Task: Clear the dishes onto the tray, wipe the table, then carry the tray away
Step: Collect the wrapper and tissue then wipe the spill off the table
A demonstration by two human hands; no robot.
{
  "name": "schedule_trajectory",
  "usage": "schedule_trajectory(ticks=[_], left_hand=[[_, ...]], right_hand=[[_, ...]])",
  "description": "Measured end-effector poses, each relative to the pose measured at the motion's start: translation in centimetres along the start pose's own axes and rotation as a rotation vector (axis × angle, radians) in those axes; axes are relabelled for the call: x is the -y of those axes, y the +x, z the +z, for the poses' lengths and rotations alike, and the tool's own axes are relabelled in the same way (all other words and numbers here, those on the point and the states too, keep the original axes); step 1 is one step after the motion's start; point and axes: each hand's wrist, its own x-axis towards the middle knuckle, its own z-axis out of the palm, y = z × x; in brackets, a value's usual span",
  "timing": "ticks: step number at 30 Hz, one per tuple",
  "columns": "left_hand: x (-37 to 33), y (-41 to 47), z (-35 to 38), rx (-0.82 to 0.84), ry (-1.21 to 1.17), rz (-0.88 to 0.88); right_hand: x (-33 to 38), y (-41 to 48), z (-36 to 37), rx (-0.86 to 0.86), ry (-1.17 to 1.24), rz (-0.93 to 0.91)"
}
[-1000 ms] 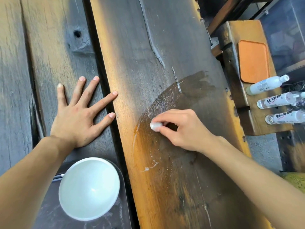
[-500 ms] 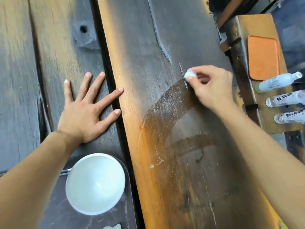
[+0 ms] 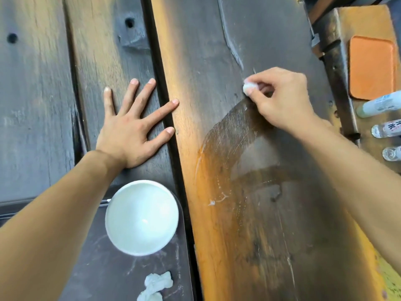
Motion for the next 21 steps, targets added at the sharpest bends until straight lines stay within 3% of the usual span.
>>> schedule_trajectory(ticks=[5, 9, 10, 11, 14, 15, 16, 18, 21], left_hand=[[0.0, 0.1, -0.2, 0.036, 0.006, -0.022], [-0.1, 0.2, -0.9, 0.121, 0.007, -0.043], [0.0, 0.3, -1.2, 0.152, -0.02, -0.051], [0.0, 0.5, -1.6, 0.187, -0.059, -0.062], [0.7, 0.2, -3.0, 0.254, -0.173, -0.096], [0.7, -0.6, -3.6, 0.251, -0.238, -0.11], [0.7, -1.8, -4.1, 0.224, -0.311, -0.128], [0.4, -5.2, -5.2, 0.114, -0.427, -0.186], [-0.4, -11.1, -6.6, -0.06, -0.484, -0.318]], right_hand=[[5.8, -6.1, 3.2, 0.295, 0.057, -0.447], [6.7, -13.8, 2.6, 0.788, 0.137, -0.647], [6.4, -14.9, 2.1, 0.792, 0.185, -0.62], [5.8, -15.2, 1.6, 0.687, 0.248, -0.541], [3.7, -12.8, 0.7, 0.088, 0.199, -0.175], [3.3, -12.2, 0.5, -0.003, 0.134, -0.065], [3.2, -12.3, 0.6, -0.005, 0.094, -0.018], [4.4, -14.8, 1.0, 0.156, 0.064, -0.132], [6.9, -20.6, 0.5, 0.615, 0.101, -0.455]])
